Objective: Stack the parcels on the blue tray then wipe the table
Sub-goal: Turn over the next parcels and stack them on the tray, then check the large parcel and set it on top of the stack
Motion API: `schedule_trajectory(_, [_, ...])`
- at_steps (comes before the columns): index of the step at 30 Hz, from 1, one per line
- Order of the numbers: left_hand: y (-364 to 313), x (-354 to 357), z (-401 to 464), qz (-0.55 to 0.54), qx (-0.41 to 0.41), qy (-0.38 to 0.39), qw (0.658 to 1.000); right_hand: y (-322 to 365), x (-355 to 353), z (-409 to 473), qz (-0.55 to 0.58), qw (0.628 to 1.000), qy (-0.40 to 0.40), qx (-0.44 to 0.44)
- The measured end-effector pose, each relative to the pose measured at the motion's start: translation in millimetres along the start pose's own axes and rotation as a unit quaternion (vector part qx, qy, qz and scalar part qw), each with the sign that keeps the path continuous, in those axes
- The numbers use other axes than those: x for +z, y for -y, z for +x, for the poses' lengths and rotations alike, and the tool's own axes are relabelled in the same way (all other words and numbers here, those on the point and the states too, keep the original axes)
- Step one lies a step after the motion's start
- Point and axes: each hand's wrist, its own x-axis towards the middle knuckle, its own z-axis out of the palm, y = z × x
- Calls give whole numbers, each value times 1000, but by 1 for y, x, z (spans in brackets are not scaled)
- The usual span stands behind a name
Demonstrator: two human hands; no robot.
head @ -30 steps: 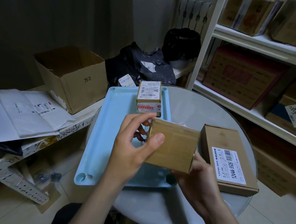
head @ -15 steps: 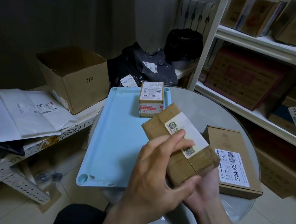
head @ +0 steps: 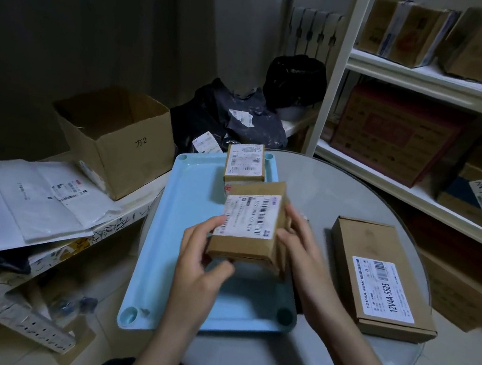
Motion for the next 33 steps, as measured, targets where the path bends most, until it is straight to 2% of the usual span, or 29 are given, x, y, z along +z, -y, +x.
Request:
schedule_trajectory(3, [7,-3,18,-2,0,-19,1000,-6,7,28,-107,994,-14,-13])
schedule_trajectory(7, [15,2,40,49,-2,-17,999,-21,13,59,-187,982,-32,-10])
schedule_trajectory(11, [29,2,38,147,-22,12,989,-43,10,57,-419,906,-49,-36])
schedule_trajectory(13, [30,0,33,182,-13,20,983,-49,8,53,-437,896,-55,-63])
schedule_trajectory(15, [27,2,31,214,22,2,977,-51,6,52,-412,907,-58,-70])
schedule_trajectory(19, [2,23,27,305,145,-74,938,-40,-10,49,-368,919,-85,-109])
schedule_trajectory(21, [-19,48,20,288,215,-87,929,-28,-28,44,-355,922,-112,-110])
schedule_trajectory(23, [-32,81,14,237,249,-46,938,-19,-56,37,-346,922,-144,-97])
schedule_trajectory(26, [-31,134,11,218,185,99,953,-18,-103,22,-409,890,-195,-38])
schedule_trajectory(28, [-16,165,12,299,114,188,929,-24,-130,9,-475,848,-234,21])
schedule_trajectory(30, [0,191,8,405,73,238,880,-33,-154,-3,-509,817,-255,94])
schedule_trajectory(31, [7,201,4,443,68,246,860,-37,-165,-9,-509,812,-250,135])
schedule_trajectory(33, [17,213,-3,459,71,234,854,-46,-178,-15,-470,831,-227,192])
